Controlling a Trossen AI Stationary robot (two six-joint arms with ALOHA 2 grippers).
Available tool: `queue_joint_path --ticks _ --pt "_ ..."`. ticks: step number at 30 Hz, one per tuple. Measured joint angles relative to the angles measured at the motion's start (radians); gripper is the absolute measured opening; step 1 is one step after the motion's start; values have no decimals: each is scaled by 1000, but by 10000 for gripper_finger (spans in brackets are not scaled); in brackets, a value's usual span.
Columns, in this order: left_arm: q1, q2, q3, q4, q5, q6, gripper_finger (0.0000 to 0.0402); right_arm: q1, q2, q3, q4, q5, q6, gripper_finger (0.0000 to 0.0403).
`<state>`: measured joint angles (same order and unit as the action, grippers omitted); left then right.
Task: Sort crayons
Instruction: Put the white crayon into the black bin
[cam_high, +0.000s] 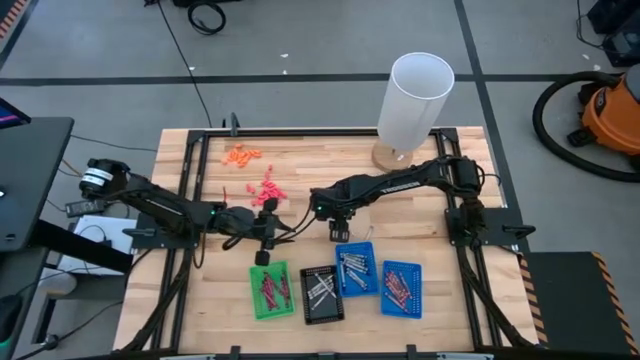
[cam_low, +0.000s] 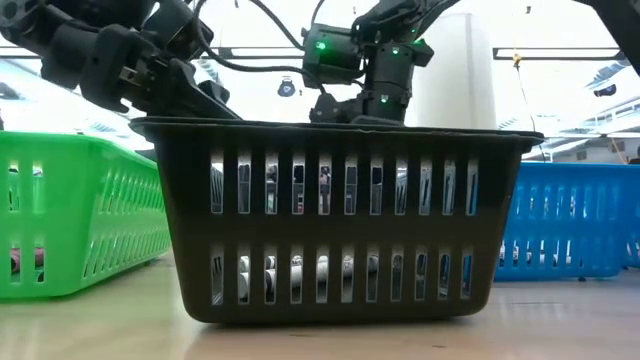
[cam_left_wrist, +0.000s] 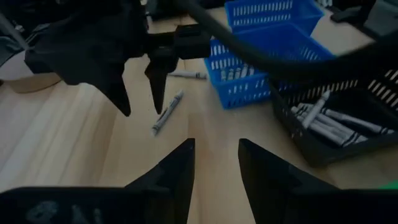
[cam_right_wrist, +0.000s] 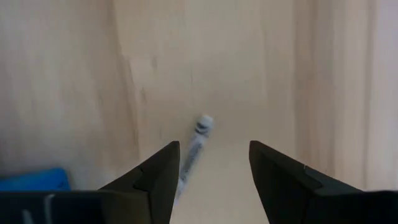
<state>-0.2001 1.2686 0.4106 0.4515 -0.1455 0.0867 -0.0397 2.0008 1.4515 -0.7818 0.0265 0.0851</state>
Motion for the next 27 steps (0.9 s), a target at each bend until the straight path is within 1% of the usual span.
queue_joint_path --ticks 8,20,27 --pt "1 -14 -11 5 -44 -7 133 23 22 1 10 3 25 196" --pt "2 -14 -11 0 -45 -24 133 44 74 0 29 -3 20 193" --pt "0 -14 -10 -8 -45 -25 133 46 77 0 27 -8 25 193"
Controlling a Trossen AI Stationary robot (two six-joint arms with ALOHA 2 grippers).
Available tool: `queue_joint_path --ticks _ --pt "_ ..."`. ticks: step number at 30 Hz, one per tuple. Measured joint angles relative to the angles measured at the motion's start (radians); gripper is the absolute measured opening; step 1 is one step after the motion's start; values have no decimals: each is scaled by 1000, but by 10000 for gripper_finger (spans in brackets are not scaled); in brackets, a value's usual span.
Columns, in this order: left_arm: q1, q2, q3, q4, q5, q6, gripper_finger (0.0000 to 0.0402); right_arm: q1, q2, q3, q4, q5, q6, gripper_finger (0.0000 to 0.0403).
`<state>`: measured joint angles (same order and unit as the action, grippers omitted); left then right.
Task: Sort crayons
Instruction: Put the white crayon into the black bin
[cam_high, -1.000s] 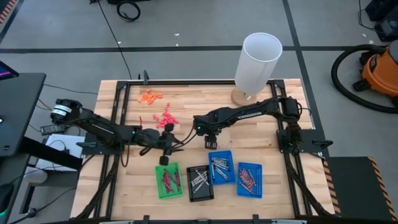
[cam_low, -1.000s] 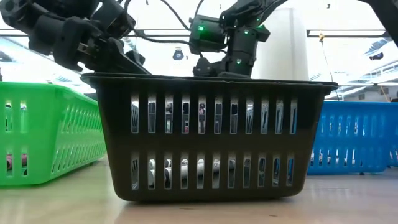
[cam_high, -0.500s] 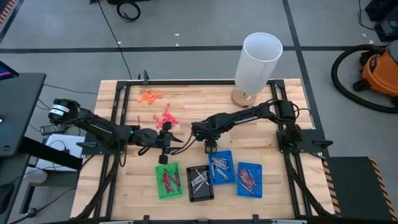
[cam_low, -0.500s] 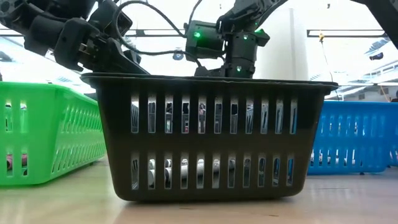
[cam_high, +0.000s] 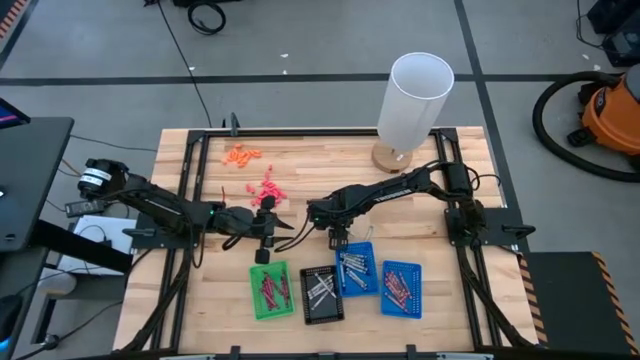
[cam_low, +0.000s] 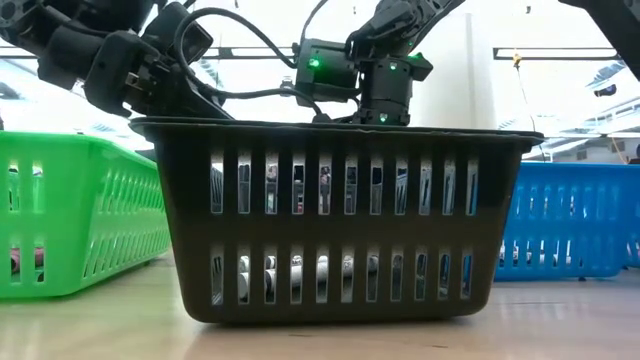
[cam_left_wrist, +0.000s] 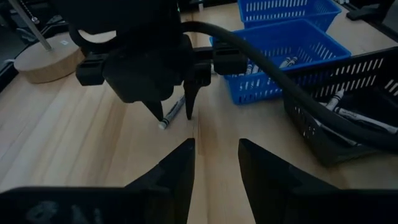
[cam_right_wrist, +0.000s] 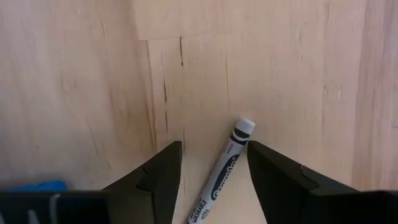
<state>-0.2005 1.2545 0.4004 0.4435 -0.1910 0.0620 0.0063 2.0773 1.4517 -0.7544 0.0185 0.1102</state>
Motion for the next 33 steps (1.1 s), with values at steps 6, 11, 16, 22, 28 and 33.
queue_joint_path --ticks 6,11,16,22,28,33 --pt "0 0 0 -6 0 0 133 0 0 0 2 3 3 186" --pt "0 0 0 -8 0 0 133 0 0 0 6 6 10 177" --pt "0 0 0 -8 0 0 133 2 -1 -14 42 17 13 176" --pt "0 0 0 -13 0 0 133 2 -6 -40 69 20 22 176" --pt "0 0 0 -13 0 0 133 2 -6 -41 71 24 14 176" --pt "0 0 0 -14 0 1 133 3 -5 -42 68 58 -29 168"
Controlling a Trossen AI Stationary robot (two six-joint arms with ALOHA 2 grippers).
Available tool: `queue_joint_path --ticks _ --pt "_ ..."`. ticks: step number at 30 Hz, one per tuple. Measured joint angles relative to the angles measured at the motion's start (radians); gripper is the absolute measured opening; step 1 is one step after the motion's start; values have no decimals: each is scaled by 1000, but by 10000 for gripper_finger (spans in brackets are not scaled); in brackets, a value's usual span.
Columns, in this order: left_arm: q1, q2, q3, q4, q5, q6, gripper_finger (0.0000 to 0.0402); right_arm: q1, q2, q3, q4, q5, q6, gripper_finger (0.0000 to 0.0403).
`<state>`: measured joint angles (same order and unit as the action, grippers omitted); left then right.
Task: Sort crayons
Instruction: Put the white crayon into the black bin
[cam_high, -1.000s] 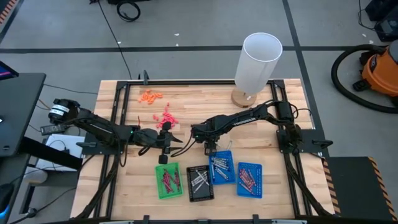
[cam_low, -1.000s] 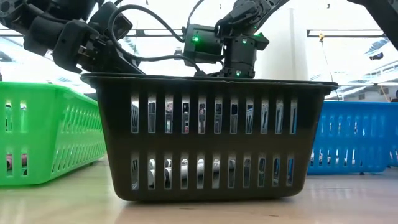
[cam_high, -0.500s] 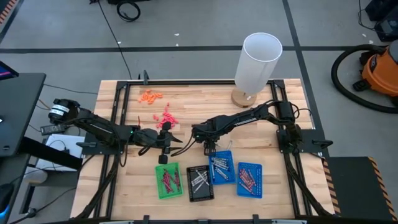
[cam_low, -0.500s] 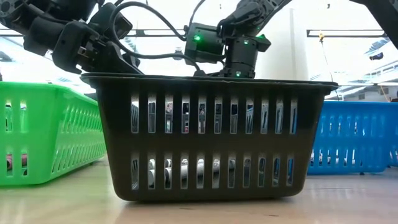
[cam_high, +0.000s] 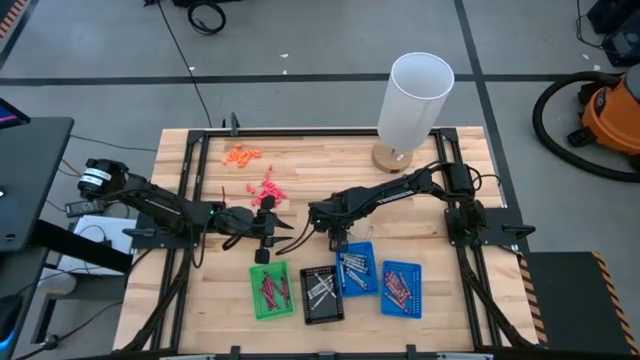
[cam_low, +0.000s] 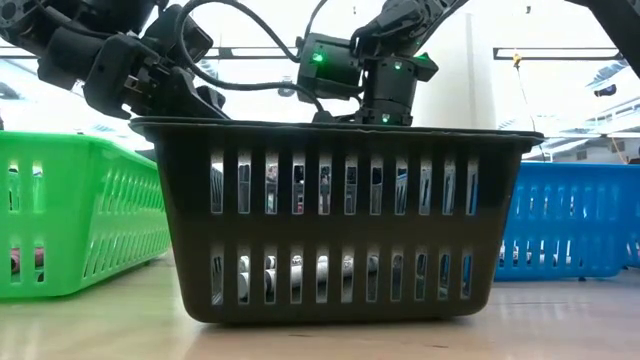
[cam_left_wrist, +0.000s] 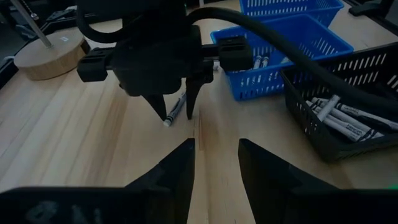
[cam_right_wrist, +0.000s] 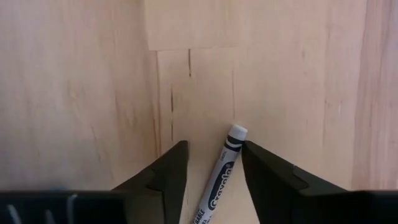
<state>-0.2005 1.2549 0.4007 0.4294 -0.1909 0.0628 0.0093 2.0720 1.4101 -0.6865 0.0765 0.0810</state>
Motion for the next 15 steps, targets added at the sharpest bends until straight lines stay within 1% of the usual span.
queue_joint_path --ticks 3,12,15 --pt "0 0 0 0 0 0 133 0 0 0 1 -1 -13 148" --pt "-11 -9 0 -25 0 9 133 -3 2 -1 1 -10 -58 55" --pt "-14 -21 1 -17 1 32 133 -4 2 -1 -1 -14 -59 32"
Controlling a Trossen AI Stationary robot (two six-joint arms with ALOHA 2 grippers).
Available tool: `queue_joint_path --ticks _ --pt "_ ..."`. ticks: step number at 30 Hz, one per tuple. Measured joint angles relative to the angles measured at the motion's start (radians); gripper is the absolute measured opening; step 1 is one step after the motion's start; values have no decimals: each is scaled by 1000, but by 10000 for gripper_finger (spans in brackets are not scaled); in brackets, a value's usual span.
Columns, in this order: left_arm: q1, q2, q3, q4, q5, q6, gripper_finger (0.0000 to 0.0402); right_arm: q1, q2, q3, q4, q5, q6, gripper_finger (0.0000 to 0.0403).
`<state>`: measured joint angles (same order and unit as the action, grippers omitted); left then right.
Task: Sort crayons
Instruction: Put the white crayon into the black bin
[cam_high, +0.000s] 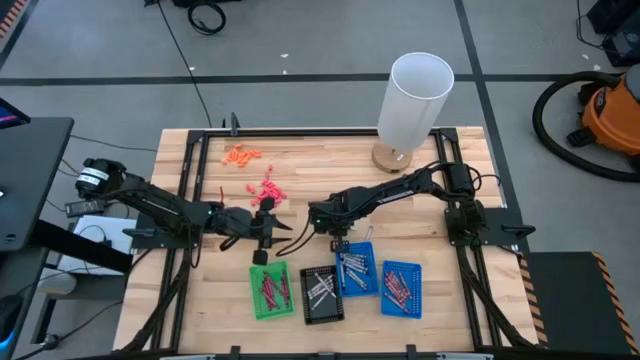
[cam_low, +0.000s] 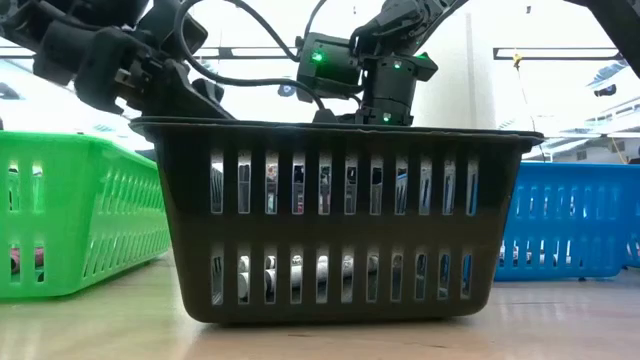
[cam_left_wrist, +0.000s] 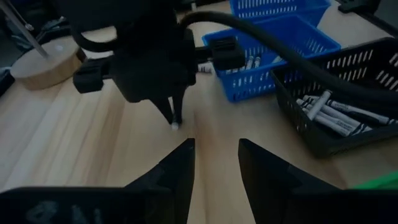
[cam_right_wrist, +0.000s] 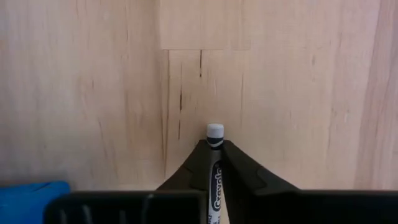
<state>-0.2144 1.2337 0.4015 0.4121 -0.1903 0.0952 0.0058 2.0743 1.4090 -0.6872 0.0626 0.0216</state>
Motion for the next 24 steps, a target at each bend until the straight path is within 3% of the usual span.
queue_joint_path --ticks 24 --pt "3 -7 0 7 -1 -16 133 -28 -134 -4 -45 52 4 30"
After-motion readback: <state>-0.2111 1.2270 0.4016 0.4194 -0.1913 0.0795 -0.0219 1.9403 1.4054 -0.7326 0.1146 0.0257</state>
